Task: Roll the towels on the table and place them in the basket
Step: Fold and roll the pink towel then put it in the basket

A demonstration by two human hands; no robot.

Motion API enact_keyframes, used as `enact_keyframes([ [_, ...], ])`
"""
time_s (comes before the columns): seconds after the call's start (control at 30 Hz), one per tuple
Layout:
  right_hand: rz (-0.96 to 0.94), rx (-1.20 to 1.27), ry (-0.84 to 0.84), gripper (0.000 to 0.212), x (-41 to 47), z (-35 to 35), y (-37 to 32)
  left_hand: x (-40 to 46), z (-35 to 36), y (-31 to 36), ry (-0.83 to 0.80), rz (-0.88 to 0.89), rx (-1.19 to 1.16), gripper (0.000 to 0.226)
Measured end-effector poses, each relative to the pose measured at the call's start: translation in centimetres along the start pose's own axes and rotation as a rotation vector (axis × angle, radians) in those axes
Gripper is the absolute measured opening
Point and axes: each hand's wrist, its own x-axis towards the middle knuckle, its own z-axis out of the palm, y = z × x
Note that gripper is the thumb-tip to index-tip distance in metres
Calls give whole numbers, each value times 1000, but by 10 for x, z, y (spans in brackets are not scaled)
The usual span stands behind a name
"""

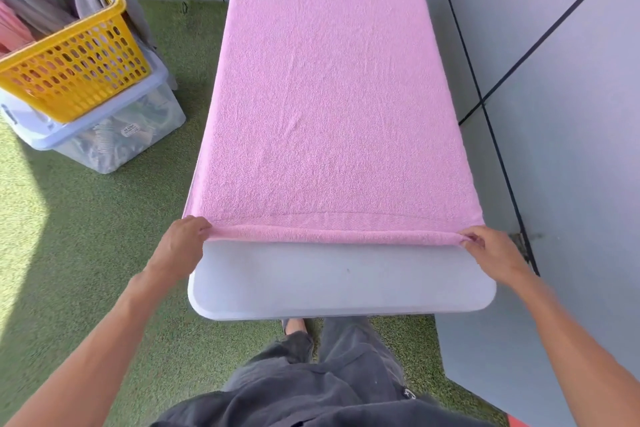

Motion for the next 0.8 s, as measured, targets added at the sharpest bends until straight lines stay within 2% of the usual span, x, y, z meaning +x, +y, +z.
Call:
enact_keyframes([
  [0.07, 123, 193, 53, 18, 5, -4, -13, 6, -4, 8, 16, -97, -129, 24],
  [0.1, 139, 213, 127, 17, 7, -2, -19, 8, -4, 11, 76, -103, -133, 26],
  [0.2, 11, -119, 378, 11, 3, 14, -29, 2, 3, 14, 309, 33, 111, 14],
  [0.3, -69, -324, 459, 8, -12, 33, -25, -16, 17, 13, 380, 186, 185, 23],
  [0.4, -132, -298, 414, 35, -19, 52, -16, -30, 30, 13, 347, 215, 216, 43],
  [0.43, -133, -269, 397, 38, -13, 53, -14, -28, 29, 13, 332, 216, 226, 46],
  [0.6, -62, -214, 248, 25, 23, 31, -14, 5, 10, 19, 277, 199, 192, 32],
  [0.7, -99, -259, 169, 19, 17, 20, -1, 4, 0, 13, 206, 237, 100, 33],
  [0.8, -120, -191, 17, 16, 4, 1, 0, -7, -3, 7, 120, 171, 3, 38],
])
